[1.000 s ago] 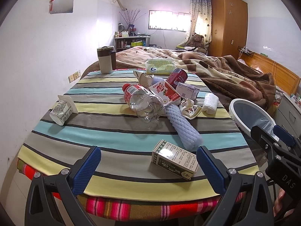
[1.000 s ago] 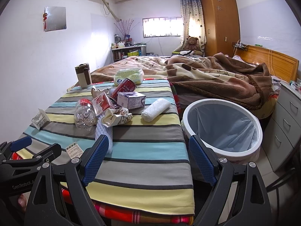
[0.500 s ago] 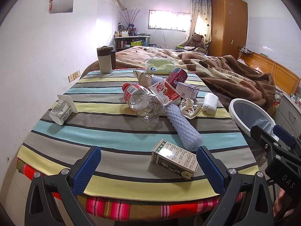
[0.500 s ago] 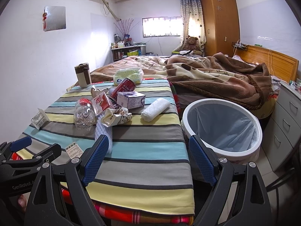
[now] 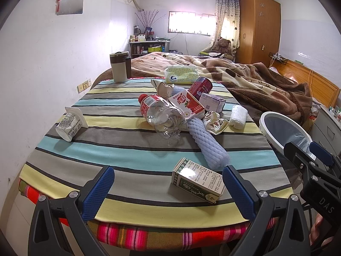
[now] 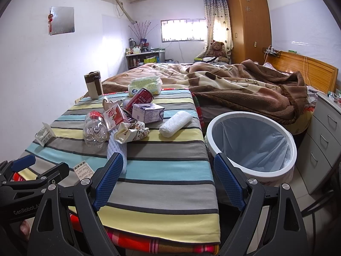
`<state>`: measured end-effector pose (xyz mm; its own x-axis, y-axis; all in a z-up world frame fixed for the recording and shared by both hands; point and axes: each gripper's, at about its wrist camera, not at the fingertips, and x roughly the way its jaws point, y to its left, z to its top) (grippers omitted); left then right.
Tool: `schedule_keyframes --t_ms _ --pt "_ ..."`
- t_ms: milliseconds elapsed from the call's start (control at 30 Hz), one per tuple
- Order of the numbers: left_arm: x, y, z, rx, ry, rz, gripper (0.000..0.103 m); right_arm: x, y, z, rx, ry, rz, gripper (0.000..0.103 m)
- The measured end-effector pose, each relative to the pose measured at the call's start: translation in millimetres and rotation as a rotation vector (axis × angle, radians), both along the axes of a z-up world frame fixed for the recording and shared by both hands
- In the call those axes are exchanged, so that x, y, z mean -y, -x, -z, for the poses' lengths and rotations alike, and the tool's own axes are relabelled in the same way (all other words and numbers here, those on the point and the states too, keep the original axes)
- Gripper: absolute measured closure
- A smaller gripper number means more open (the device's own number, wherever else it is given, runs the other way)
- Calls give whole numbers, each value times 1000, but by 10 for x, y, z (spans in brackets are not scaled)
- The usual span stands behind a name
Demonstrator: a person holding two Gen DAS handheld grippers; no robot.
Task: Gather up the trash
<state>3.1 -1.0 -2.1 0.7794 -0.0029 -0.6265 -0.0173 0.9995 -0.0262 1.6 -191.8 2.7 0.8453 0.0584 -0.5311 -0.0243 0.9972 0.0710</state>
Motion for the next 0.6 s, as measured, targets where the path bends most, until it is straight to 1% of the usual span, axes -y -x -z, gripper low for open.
schedule_keyframes --t_ms 600 --pt "-2 -8 14 -4 1 1 0 0 -2 5 -2 0 2 14"
